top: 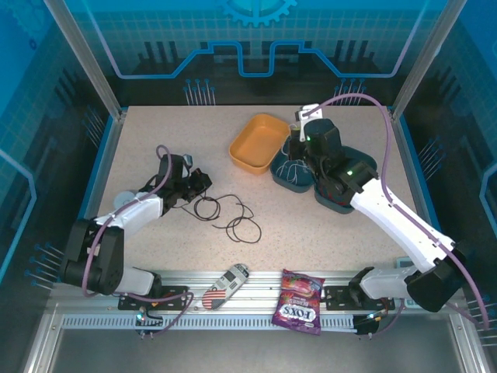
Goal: Untangle the cables
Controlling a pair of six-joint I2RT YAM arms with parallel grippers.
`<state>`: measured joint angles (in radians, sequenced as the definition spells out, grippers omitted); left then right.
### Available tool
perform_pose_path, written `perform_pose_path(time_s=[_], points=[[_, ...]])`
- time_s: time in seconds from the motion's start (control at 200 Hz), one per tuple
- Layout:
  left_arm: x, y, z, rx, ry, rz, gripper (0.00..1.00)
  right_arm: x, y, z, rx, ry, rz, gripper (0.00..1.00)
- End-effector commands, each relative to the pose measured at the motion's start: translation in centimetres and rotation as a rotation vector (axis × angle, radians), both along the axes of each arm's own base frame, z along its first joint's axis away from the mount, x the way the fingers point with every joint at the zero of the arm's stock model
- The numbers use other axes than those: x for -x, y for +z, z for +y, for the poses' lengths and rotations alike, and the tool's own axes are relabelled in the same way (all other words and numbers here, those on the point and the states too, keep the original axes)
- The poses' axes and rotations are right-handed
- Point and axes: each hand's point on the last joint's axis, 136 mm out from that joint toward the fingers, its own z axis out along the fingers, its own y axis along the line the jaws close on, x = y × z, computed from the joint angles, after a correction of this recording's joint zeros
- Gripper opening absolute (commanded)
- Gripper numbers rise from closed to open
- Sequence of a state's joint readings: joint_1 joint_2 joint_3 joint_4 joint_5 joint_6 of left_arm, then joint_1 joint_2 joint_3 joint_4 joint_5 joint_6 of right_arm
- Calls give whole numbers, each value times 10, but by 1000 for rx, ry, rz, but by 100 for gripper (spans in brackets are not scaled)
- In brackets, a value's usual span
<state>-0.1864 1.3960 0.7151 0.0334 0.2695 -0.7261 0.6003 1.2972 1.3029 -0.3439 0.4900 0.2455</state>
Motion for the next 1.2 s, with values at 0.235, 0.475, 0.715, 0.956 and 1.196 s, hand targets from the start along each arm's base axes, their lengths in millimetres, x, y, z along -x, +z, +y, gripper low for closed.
perform_pose_path(time_s=[0.235, 0.475, 0.715, 0.956, 1.196], points=[[15, 15, -5, -9, -72, -43, 2, -35, -20, -27, -38, -94, 71, 0], [18, 22, -3, -27, -73, -63, 3, -55, -43, -35, -11, -130, 119, 0], [21, 26, -1, -34, -74, -74, 3, -77, -68, -42, 24, -162, 173, 0], [24, 33, 2, -50, -70, -95, 4, -88, -98, -43, 58, -171, 253, 0], [27, 38, 6, -71, -63, -117, 4, -87, -113, -37, 55, -141, 292, 4]])
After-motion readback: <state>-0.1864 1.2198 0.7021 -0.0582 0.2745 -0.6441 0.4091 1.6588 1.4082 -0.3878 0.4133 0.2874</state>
